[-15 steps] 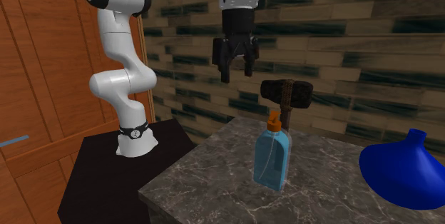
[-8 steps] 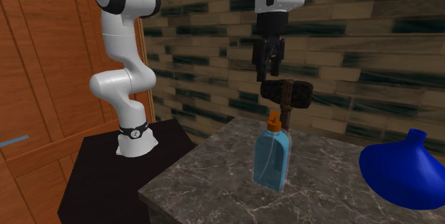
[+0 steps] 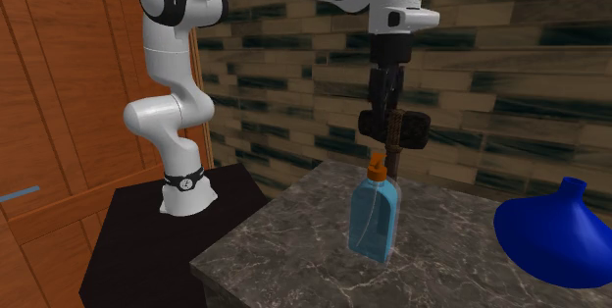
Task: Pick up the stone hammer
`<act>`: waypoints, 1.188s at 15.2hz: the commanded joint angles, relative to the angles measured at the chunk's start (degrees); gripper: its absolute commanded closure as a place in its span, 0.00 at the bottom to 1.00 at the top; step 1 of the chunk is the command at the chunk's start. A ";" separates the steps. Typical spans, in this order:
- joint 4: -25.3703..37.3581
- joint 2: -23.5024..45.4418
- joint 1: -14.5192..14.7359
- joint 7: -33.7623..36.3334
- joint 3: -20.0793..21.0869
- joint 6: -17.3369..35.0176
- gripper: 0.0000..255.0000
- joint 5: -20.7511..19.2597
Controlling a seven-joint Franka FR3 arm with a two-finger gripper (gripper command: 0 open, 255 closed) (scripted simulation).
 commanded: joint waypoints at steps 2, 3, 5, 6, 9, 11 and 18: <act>-2.00 0.00 -0.09 0.04 -0.05 2.03 0.00 -0.03; -2.01 0.00 -0.09 0.03 -0.05 2.03 0.00 -0.03; -2.33 -0.21 -0.02 0.19 0.02 2.15 1.00 0.01; -2.32 -0.19 -0.02 0.18 0.02 2.16 1.00 0.01; -2.40 -0.22 -0.04 0.16 0.01 2.21 1.00 0.02; -2.46 -0.25 -0.04 0.16 0.01 2.24 1.00 0.03; 2.20 0.27 0.12 -0.05 0.04 -1.92 1.00 -0.08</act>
